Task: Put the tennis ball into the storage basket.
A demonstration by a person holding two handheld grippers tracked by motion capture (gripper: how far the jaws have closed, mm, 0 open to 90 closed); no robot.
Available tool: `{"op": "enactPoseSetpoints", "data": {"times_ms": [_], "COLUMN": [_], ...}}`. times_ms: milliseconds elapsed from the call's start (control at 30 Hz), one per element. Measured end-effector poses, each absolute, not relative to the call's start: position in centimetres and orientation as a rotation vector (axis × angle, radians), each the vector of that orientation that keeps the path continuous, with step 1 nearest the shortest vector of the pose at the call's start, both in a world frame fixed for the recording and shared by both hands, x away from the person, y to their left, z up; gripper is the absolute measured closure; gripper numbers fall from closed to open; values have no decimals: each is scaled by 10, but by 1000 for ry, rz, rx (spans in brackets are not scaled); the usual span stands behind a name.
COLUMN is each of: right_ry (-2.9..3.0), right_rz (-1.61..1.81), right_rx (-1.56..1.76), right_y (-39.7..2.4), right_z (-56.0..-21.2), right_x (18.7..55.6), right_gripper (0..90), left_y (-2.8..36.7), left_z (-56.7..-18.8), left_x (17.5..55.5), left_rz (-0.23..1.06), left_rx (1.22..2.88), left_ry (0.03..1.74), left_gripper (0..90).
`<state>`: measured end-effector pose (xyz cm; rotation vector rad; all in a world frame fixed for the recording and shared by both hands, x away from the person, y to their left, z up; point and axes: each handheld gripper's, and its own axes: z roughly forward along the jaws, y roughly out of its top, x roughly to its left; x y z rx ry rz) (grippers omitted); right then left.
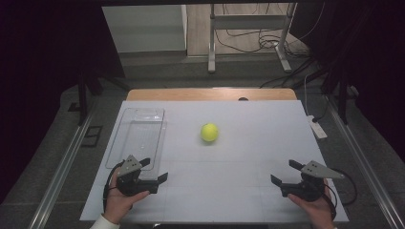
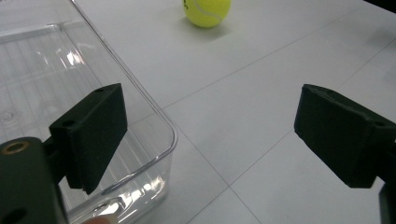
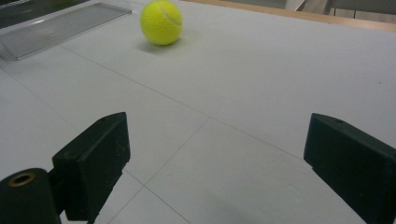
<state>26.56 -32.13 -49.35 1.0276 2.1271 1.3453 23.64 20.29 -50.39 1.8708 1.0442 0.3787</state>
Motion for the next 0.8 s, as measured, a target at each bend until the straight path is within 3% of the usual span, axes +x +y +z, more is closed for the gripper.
{"op": "enactPoseSetpoints", "data": {"times_ms": [800], "right_ry": [2150], "right_rz": [1333], "right_rx": [1041], "right_y": [-320], "right_z": [-497], "right_x": [267], "right_gripper": [93], "left_y": [201], "left_z": [-501], "left_x": [238], "left_rz": [369], "left_rx": [1866], "left_ry": [1047], "left_gripper": [109]}}
